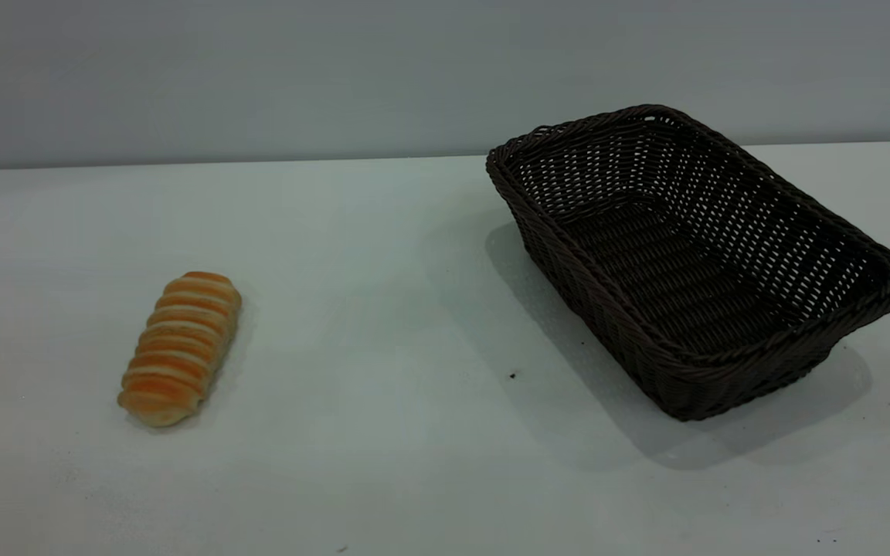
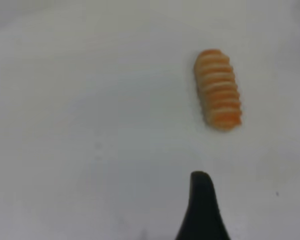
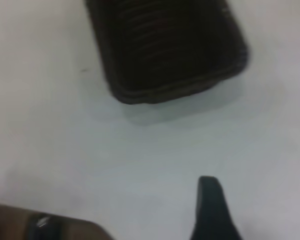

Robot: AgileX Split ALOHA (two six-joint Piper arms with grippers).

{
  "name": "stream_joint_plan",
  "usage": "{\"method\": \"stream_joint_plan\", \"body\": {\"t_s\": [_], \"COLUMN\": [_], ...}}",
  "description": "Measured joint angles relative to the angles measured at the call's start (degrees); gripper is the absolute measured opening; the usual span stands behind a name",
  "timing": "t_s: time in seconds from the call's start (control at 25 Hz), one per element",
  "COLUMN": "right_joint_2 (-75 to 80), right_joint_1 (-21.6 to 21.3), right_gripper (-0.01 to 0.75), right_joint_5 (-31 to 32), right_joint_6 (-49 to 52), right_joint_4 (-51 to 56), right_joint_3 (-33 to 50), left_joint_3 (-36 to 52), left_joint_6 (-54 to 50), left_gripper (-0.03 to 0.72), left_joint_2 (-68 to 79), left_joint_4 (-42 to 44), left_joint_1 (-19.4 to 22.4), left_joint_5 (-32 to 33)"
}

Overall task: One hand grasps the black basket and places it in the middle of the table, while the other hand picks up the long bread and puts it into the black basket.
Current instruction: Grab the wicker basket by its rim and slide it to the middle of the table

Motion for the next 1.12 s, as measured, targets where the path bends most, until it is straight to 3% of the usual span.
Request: {"method": "stream_joint_plan", "body": {"t_s": [0.24, 0.48, 1.12], "right_joint_2": [22.3, 43.0, 69.6], "right_joint_1": [0.0, 0.0, 0.0], "right_gripper": [0.550, 0.551, 0.537], "right_joint_5": [-6.8, -12.6, -30.6], "right_joint_6": [-2.4, -4.4, -9.9], "right_joint_4": [14.3, 27.6, 60.8], "right_joint_3": [-0.1, -0.3, -0.9], "left_joint_3": [-1.9, -1.9, -1.9], "left_joint_6": [0.6, 0.7, 0.8], "left_gripper": [0.586, 0.586, 0.586], "left_joint_2": [11.2, 14.6, 14.6], "left_joint_4": [-2.2, -2.4, -2.4], "left_joint_1": [0.0, 0.0, 0.0], "left_joint_5": [-5.0, -6.1, -7.1]}}
